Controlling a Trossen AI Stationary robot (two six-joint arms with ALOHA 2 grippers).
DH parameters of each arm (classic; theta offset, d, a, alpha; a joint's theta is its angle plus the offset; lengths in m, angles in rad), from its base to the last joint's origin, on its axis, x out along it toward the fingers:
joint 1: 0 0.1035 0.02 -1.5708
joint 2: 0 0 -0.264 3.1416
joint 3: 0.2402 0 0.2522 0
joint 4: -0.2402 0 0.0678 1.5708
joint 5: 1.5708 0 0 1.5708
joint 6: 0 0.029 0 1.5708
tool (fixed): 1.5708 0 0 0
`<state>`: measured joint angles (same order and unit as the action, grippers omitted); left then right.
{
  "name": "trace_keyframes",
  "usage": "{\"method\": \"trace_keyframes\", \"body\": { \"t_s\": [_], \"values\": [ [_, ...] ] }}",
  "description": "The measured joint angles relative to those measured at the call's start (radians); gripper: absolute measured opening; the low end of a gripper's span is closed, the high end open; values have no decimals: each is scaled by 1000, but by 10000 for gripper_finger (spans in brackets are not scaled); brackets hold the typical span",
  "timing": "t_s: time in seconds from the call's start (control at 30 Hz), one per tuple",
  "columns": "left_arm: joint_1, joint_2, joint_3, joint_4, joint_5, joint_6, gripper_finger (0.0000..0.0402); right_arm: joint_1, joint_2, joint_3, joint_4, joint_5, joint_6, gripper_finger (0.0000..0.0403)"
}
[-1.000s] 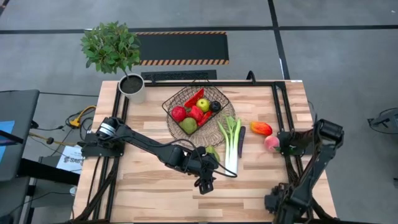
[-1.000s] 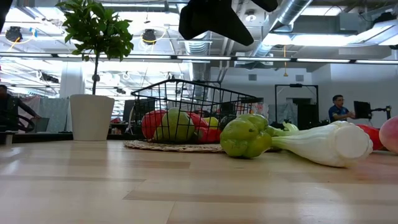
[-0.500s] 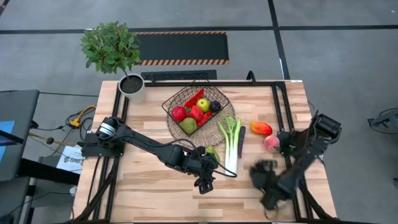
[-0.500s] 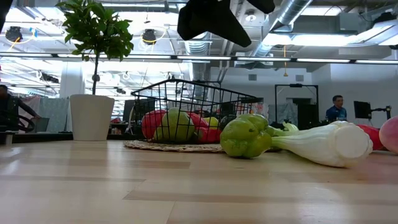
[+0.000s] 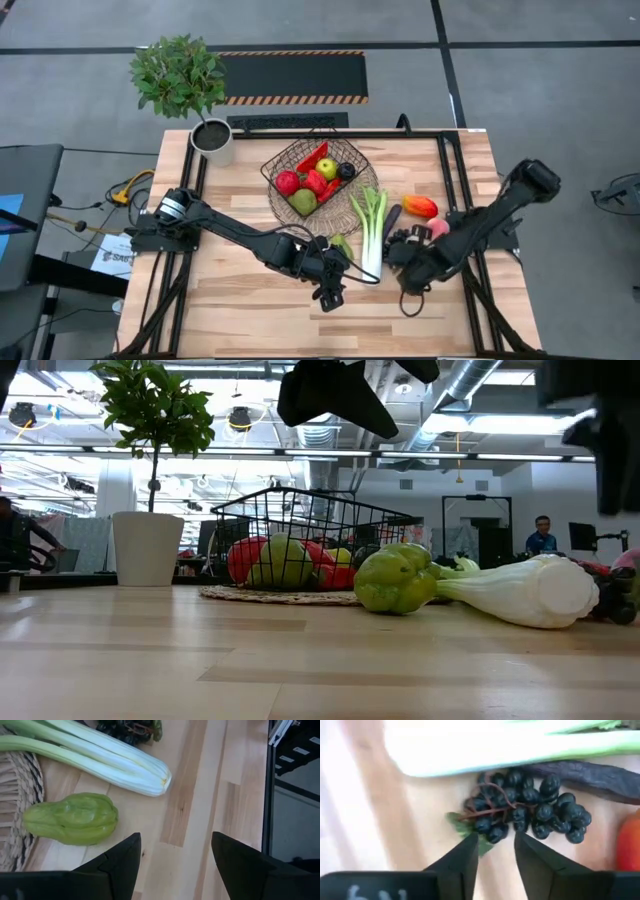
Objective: Build produce basket
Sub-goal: Put the green chayote into the wire basket
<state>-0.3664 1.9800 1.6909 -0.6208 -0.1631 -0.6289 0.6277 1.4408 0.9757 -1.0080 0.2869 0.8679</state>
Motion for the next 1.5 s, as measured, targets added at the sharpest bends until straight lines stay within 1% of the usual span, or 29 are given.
{"method": "trace_keyframes", "body": {
  "t_s": [0.13,0.2,0.3,0.4,0.47,0.57,0.7,0.83,0.93,1.03,1.13,1.2,1.33,1.43,1.5],
  "values": [
    [0,0,0,17,23,1,249,17,-119,7,-1,-22,73,201],
    [0,0,0,23,60,9,265,40,-174,7,-4,-28,117,234],
    [1,0,0,36,185,35,289,85,-241,7,0,-52,189,274],
    [3,0,0,28,335,40,306,143,-279,7,-2,-55,268,297],
    [-2,0,0,28,375,41,310,183,-287,7,-3,-49,310,304],
    [-19,0,0,25,344,72,311,239,-271,7,-9,-26,366,305],
    [-29,0,0,3,192,100,311,286,-222,7,-9,11,415,305],
    [-12,0,-31,50,28,107,311,296,-161,7,-6,13,427,305],
    [9,0,-56,108,-30,149,311,293,-124,7,-1,12,427,305],
    [38,0,-58,121,-74,206,311,293,-98,7,0,11,438,305],
    [77,0,-58,121,-96,268,311,293,-90,7,-1,10,452,305],
    [110,0,-58,121,-92,263,311,293,-87,7,1,11,470,305],
    [165,40,-60,143,-51,166,312,293,-86,7,1,12,506,305],
    [175,85,-60,175,-8,111,312,293,-86,7,1,16,545,305],
    [173,105,-60,159,-4,59,312,295,-86,7,1,26,576,305]
  ]
}}
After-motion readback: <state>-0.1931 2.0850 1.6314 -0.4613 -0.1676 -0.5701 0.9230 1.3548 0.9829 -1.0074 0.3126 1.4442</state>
